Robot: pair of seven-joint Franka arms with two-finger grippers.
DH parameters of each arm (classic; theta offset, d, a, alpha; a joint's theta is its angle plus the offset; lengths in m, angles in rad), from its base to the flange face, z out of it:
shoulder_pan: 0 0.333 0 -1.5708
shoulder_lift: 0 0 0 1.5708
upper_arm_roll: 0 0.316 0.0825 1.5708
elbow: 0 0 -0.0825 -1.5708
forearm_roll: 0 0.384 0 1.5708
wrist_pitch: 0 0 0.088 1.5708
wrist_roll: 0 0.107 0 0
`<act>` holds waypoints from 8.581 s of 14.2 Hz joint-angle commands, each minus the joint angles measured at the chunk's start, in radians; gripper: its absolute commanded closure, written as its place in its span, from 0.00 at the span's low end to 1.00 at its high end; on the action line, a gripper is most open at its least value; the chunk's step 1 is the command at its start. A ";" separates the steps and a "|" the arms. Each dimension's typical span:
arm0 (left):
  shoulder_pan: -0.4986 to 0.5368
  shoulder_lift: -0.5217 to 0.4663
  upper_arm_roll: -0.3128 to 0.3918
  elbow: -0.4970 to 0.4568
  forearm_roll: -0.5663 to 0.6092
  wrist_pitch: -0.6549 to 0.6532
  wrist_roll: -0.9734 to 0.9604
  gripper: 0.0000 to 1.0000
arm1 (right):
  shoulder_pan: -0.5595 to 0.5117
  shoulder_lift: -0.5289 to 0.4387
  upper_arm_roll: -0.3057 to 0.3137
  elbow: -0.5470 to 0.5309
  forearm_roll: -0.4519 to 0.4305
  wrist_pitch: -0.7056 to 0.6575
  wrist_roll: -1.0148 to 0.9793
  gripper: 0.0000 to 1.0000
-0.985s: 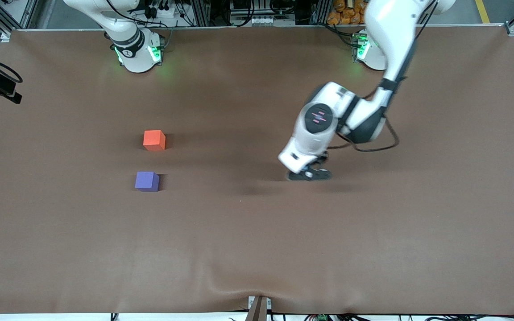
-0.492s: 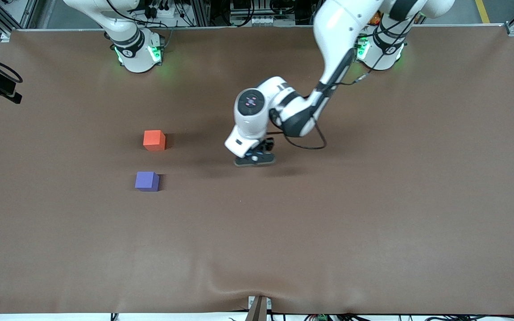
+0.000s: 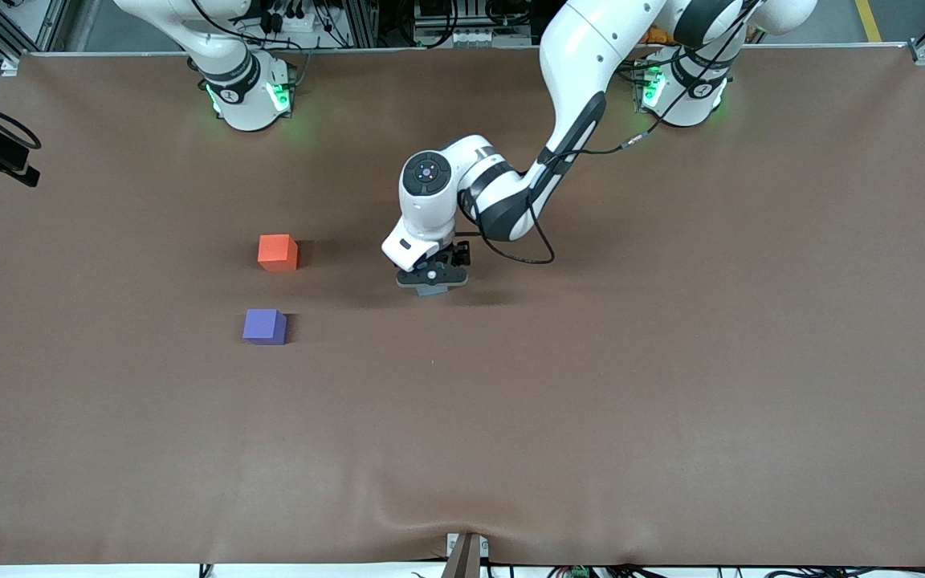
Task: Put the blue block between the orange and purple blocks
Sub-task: 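Carry the blue block with the left gripper toward the table middle, then lower the blue block onto the table and open the left gripper, then withdraw the open left gripper away from the blue block, then move the right gripper toward the blue block at the table middle, then lower the right gripper and close it on the blue block, then lift the blue block with the right gripper toward the orange block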
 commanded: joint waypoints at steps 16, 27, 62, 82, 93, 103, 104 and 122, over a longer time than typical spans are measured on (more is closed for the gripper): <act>0.479 -0.505 0.013 -0.113 0.017 -0.463 0.487 0.00 | 0.007 0.062 0.016 -0.008 0.006 -0.042 -0.001 0.00; 0.725 -0.774 0.014 -0.340 0.002 -0.518 0.942 0.00 | 0.070 0.086 0.016 -0.003 0.059 -0.036 0.009 0.00; 0.823 -0.838 0.008 -0.321 -0.009 -0.679 1.043 0.00 | 0.614 0.266 0.016 -0.006 0.195 0.145 0.430 0.00; 0.823 -0.822 0.008 -0.319 -0.007 -0.674 1.043 0.00 | 0.819 0.536 0.009 -0.272 0.116 0.783 0.535 0.00; 0.826 -0.818 0.008 -0.320 -0.007 -0.673 1.043 0.00 | 0.809 0.622 0.009 -0.270 0.113 0.892 0.547 0.00; 0.826 -0.806 0.008 -0.319 -0.007 -0.671 1.043 0.00 | 0.813 0.674 0.009 -0.266 0.073 0.943 0.547 0.00; 0.828 -0.805 0.008 -0.319 -0.007 -0.671 1.043 0.00 | 0.814 0.674 0.009 -0.266 0.072 0.943 0.546 0.02; 0.833 -0.803 0.008 -0.319 -0.007 -0.670 1.045 0.00 | 0.773 0.623 0.011 -0.210 0.081 0.855 0.541 0.91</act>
